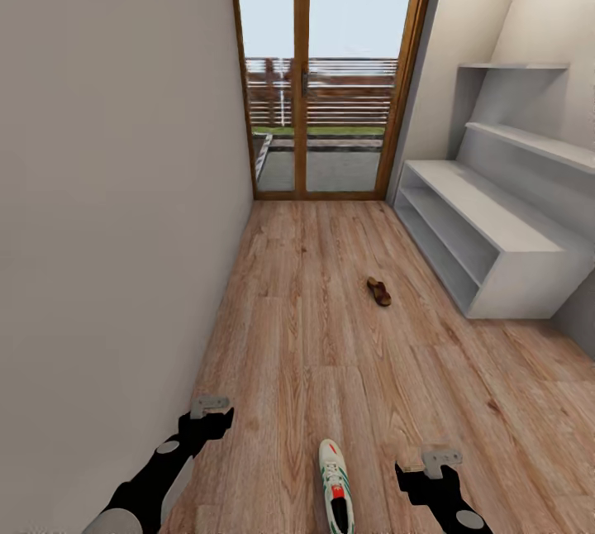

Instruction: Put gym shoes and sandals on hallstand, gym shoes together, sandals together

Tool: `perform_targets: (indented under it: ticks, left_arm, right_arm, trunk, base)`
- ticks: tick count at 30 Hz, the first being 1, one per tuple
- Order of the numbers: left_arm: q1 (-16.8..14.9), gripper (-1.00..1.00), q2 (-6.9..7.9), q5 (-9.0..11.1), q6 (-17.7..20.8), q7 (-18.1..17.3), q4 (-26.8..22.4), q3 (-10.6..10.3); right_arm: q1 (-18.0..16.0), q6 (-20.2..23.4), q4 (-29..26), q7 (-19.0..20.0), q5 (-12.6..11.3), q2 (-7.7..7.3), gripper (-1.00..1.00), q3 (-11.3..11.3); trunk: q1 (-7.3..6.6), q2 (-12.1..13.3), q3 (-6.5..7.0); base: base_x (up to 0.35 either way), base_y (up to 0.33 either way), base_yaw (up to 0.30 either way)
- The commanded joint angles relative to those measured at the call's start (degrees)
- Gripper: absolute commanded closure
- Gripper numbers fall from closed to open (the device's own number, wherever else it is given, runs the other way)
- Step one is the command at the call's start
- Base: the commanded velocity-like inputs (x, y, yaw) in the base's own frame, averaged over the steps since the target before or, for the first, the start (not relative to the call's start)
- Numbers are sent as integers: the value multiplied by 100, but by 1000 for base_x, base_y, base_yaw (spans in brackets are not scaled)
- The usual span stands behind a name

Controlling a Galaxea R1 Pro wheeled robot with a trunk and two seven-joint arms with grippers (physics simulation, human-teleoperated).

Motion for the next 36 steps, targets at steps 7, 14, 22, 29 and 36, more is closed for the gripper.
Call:
perform_targets:
  ticks: [7,14,22,29,36]
  left_arm:
    - [-12,-100,-24,7,-21,-71,-37,5]
    - [-26,-100,-31,7,60,-387,-483,-253]
    - [-154,-100,-39,8,85,-425,-564,-282]
    - [-181,-100,-40,10,561,-444,-575,-475]
    - [-197,-100,-46,15,798,-456,-586,-552]
  right_arm:
    - [-2,20,76,-5,15,6,-100,3]
    - [-2,31,97,-46,8,8,-100,-12]
    - [-2,32,60,-59,6,11,-100,-17]
    - [-2,32,75,-64,6,11,-100,-25]
    - [-2,32,83,-68,6,11,-100,-26]
  trunk:
    - [-1,-2,-5]
    - [-1,-2,-5]
    - [130,-243,-112]
    - [284,-524,-238]
    - [438,-805,-364]
  base:
    - [-34,0,0]
    - [-3,0,0]
    - [0,0,0]
    - [0,0,0]
    - [0,0,0]
